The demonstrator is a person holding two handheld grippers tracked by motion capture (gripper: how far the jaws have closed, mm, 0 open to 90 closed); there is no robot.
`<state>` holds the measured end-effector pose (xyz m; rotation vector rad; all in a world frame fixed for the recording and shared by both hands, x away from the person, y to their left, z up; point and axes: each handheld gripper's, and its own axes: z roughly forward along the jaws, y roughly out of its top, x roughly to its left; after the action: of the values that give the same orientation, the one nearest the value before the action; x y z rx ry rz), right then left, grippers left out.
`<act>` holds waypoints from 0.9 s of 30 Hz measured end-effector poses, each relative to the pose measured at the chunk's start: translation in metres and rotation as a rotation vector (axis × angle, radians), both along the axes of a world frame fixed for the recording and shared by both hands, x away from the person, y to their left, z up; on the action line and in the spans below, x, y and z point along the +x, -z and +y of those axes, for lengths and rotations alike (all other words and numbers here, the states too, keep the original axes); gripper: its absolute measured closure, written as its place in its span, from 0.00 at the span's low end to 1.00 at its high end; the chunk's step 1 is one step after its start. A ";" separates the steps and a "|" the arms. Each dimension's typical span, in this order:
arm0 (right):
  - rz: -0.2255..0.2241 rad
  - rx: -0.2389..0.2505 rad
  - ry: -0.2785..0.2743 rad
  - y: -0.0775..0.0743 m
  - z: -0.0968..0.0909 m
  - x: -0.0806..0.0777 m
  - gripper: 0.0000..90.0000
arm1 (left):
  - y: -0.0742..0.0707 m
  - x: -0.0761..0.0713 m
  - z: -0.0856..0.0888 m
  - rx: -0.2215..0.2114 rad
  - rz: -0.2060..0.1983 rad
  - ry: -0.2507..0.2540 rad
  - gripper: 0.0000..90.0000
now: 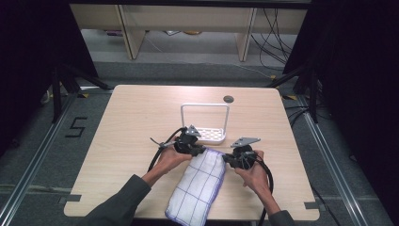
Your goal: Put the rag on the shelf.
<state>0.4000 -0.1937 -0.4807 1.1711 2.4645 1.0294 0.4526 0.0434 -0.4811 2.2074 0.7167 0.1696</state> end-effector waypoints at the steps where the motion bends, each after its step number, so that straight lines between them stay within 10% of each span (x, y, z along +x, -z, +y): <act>1: -0.020 -0.009 -0.013 -0.002 0.000 0.000 0.96 | -0.004 -0.002 0.002 -0.020 -0.004 -0.004 0.93; 27: -0.334 0.072 -0.098 -0.127 0.021 -0.030 0.96 | -0.132 -0.060 0.058 -0.204 -0.198 0.035 0.93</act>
<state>0.3701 -0.1725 -0.3536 0.8234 2.2552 1.2367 0.3931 0.1019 -0.3491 1.9751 0.5595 0.2810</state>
